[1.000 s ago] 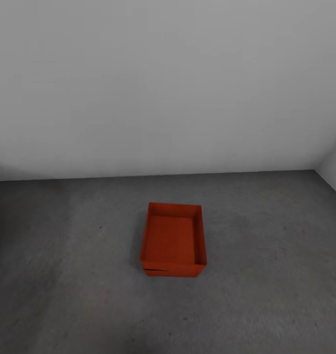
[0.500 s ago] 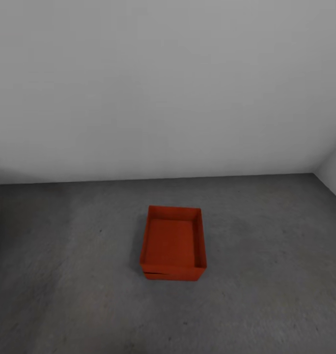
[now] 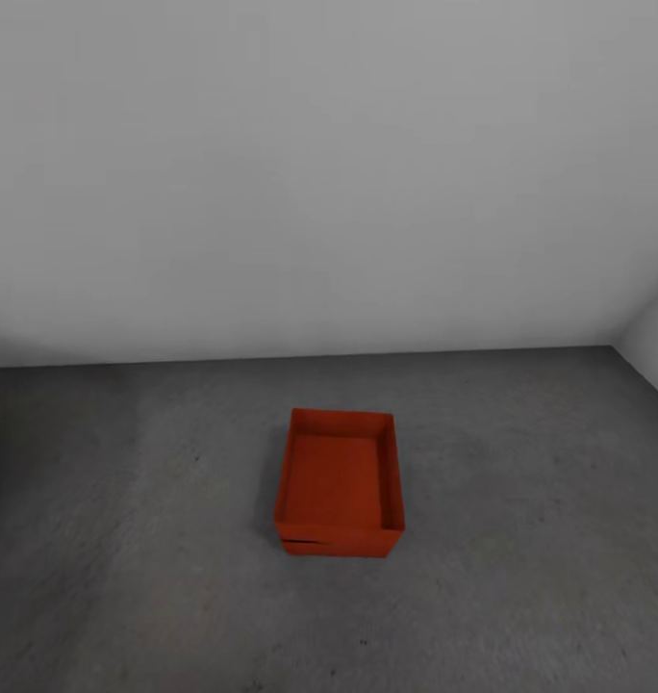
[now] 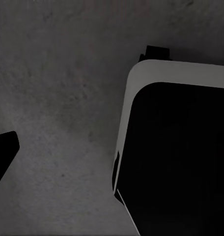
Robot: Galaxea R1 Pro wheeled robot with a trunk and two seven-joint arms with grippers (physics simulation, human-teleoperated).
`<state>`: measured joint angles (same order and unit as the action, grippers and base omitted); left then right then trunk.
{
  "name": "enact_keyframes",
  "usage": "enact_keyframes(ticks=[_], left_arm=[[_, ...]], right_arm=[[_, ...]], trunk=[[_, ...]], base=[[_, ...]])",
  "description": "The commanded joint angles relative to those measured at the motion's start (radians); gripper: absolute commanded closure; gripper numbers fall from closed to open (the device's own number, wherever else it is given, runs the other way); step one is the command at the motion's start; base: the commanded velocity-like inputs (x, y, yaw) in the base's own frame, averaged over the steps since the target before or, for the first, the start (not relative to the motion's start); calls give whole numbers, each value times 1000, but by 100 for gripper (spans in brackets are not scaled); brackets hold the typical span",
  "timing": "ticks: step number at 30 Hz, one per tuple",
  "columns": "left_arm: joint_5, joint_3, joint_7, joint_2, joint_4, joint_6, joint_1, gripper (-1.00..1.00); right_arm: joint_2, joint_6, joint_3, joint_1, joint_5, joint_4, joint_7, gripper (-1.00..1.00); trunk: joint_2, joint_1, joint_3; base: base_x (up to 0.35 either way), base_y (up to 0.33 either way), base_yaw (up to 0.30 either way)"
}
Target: Move the two storage containers from the living room to the garage. In the garage, place one container on the floor and stack the other container on top of it (either order is fine).
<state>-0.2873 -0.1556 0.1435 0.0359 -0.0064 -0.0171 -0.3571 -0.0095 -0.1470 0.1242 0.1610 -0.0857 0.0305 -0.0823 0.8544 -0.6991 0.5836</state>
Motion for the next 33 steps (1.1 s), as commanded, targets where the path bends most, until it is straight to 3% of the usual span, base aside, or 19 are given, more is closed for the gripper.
enact_keyframes(ticks=[1, 33], left_arm=[[-9, -9, 2, 0, 0, -2, 0, -100], [-9, -9, 2, 1, -1, -2, 0, -100]], right_arm=[[0, -6, 8, 1, -9, 3, -1, -100], [-3, -10, 8, -16, -9, 3, -2, -100]], trunk=[[1, 0, -1], [1, 0, -52]], base=[[0, 0, 0], [0, 0, -30]])
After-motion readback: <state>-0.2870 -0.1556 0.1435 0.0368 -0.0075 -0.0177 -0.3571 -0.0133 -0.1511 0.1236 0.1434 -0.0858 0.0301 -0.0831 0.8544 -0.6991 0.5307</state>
